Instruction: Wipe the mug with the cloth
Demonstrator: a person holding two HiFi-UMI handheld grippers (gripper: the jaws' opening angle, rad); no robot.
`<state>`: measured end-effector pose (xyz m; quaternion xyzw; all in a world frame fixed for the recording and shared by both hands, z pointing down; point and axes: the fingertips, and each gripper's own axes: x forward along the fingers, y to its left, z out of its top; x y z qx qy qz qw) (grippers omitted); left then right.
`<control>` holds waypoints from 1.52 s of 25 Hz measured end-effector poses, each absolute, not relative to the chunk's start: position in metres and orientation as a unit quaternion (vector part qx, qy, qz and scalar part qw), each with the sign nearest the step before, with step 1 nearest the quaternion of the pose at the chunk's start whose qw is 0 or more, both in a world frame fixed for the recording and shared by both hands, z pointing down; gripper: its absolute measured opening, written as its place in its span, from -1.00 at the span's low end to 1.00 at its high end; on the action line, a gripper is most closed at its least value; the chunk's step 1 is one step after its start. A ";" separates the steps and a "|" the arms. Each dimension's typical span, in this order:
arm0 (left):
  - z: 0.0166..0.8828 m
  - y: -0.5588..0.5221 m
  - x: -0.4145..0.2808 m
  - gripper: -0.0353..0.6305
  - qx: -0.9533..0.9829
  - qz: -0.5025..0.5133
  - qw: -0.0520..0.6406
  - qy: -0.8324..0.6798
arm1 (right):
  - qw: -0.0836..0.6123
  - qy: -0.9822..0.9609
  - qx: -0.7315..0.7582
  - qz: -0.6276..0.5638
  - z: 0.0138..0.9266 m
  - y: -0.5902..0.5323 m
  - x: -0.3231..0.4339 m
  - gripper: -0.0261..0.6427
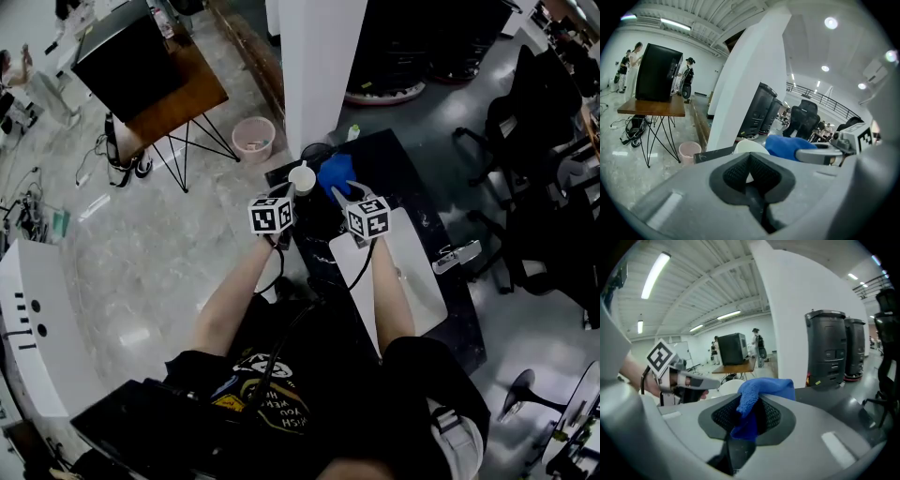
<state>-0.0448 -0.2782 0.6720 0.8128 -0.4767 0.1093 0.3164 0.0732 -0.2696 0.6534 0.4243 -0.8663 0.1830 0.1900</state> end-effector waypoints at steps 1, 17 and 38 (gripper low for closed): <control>0.673 -0.277 -0.043 -0.88 0.813 0.110 0.317 -0.475 | 0.214 -0.875 0.398 0.174 0.660 -0.262 0.061 -0.66; 0.668 -0.278 -0.052 -0.88 0.807 0.081 0.333 -0.481 | 0.163 -0.840 0.490 0.169 0.649 -0.263 0.095 -0.11; 0.606 -0.210 -0.065 -0.88 0.848 0.069 0.202 -0.486 | 0.105 -0.821 0.537 0.160 0.618 -0.205 0.077 -0.92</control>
